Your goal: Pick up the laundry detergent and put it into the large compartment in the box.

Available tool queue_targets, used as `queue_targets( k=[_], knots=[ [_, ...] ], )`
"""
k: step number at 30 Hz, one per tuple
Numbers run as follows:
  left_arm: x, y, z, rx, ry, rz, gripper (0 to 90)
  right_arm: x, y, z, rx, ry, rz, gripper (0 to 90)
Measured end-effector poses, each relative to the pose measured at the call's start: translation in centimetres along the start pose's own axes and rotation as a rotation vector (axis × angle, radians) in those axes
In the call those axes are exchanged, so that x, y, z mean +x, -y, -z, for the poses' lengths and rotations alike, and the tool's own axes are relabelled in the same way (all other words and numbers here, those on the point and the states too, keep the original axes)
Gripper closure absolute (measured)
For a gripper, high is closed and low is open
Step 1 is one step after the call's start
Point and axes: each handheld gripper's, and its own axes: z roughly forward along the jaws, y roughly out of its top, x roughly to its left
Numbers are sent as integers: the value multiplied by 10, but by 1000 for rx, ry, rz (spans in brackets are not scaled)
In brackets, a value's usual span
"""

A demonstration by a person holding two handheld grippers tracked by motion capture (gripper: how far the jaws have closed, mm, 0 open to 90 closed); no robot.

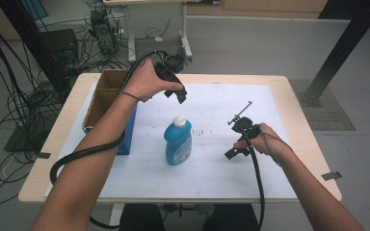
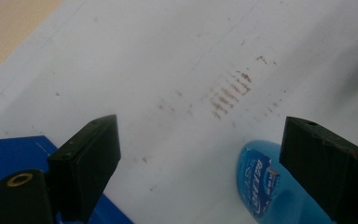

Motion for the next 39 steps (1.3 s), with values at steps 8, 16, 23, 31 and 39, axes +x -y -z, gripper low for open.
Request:
queue_targets(
  k=[8,16,23,31,39],
  knots=[
    [-9,3,14,-5,29,-12,120,0,0,0,6,-3,4,114],
    [-18,6,27,-21,62,-26,114,0,0,0,1,-1,4,114],
    [-29,8,37,-21,82,-40,112,1,0,1,0,-1,6,114],
    [-40,10,47,-12,86,-61,107,1,0,2,-2,-1,5,114],
    [-50,15,51,-9,87,-83,106,1,0,3,-5,-8,1,114]
  ],
)
